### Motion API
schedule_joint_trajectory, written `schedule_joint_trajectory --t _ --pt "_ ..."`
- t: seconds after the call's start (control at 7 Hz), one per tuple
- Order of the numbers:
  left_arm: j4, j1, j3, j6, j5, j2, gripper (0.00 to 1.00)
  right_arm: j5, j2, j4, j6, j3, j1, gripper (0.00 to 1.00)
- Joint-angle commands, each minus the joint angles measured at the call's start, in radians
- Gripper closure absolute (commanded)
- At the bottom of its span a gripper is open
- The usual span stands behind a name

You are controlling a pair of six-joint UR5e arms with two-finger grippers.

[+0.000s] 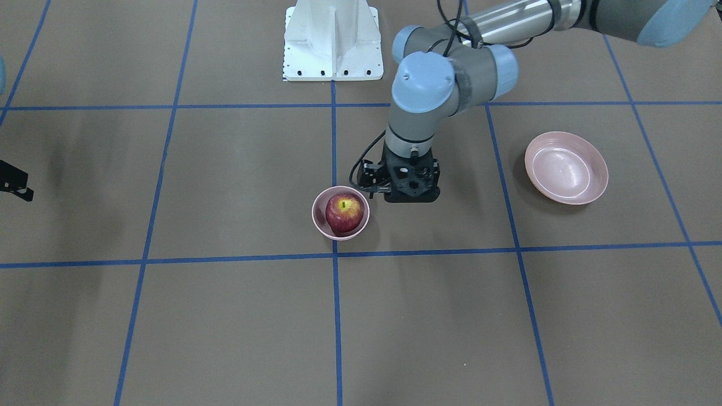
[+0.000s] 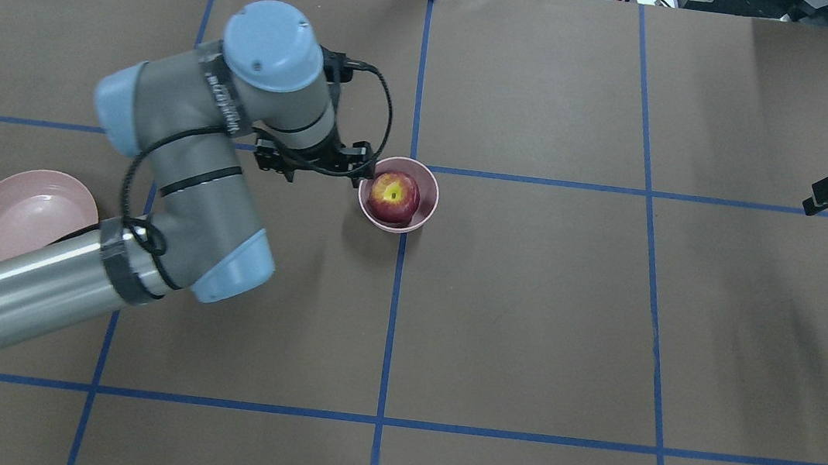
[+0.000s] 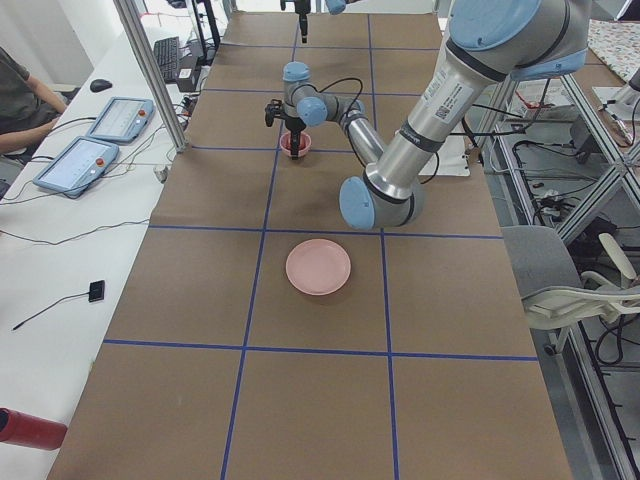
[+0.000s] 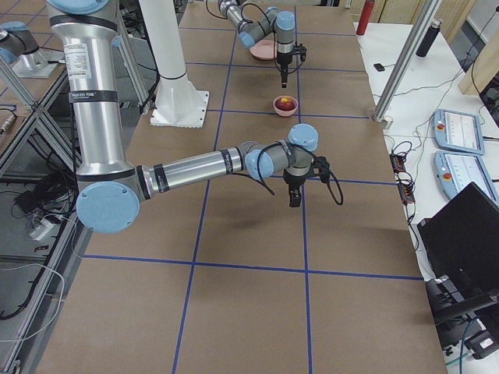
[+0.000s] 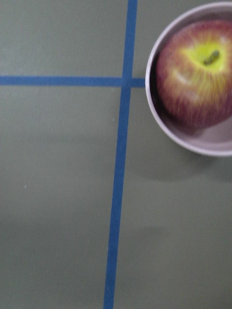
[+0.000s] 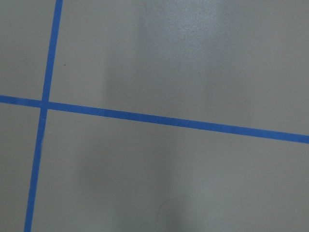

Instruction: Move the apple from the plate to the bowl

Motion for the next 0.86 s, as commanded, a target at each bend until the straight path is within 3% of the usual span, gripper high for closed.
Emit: schedule_joint_trajectory --t 0.0,0.29,0.43,0.71 --pt "0.001 -0.229 -0.267 0.361 -0.136 0.350 0.02 -0.004 -0.006 0.000 0.002 0.010 0.004 0.00" --pt "-0.010 -0.465 -0.269 0.754 -0.234 0.543 0.02 -0.001 -0.029 0.000 0.002 0.028 0.014 0.00" --pt "-0.016 -0.551 -0.246 0.835 -0.333 0.630 0.02 -0.010 -0.022 0.002 0.002 0.021 0.013 0.00" --pt "-0.025 -0.594 -0.203 0.856 -0.338 0.654 0.02 -0.014 -0.016 0.002 0.002 0.030 0.024 0.00"
